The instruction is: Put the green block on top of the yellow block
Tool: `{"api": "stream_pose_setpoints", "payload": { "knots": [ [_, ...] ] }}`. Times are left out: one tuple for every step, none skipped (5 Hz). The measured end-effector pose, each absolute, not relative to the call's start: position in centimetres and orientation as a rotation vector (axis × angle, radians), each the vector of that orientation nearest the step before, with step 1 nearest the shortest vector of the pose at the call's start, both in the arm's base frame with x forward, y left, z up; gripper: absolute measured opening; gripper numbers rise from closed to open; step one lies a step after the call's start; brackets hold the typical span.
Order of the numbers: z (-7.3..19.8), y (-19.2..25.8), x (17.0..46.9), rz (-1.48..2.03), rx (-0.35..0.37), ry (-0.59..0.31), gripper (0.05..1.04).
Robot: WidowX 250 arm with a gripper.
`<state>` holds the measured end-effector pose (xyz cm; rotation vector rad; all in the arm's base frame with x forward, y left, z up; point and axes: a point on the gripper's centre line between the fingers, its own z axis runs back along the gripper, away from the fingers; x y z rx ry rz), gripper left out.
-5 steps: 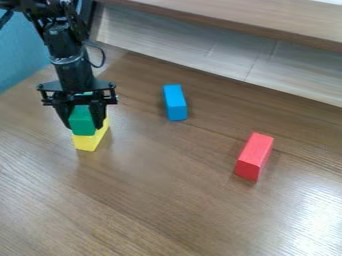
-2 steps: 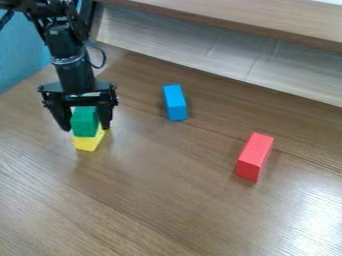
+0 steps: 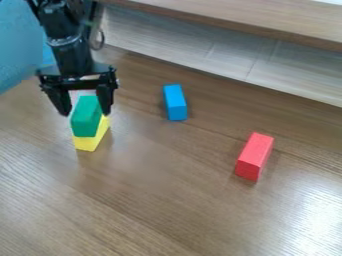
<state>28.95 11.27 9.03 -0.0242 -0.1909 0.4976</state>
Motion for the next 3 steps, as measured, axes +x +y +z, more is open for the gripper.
{"api": "stream_pose_setpoints", "payload": {
  "knots": [
    [11.2,10.9,29.5,0.486,0.007,-0.236,1.0],
    [11.8,9.1,30.5,0.421,0.011,-0.253,1.0],
    [12.1,5.6,32.1,0.296,-0.003,-0.268,1.0]
  ]
}}
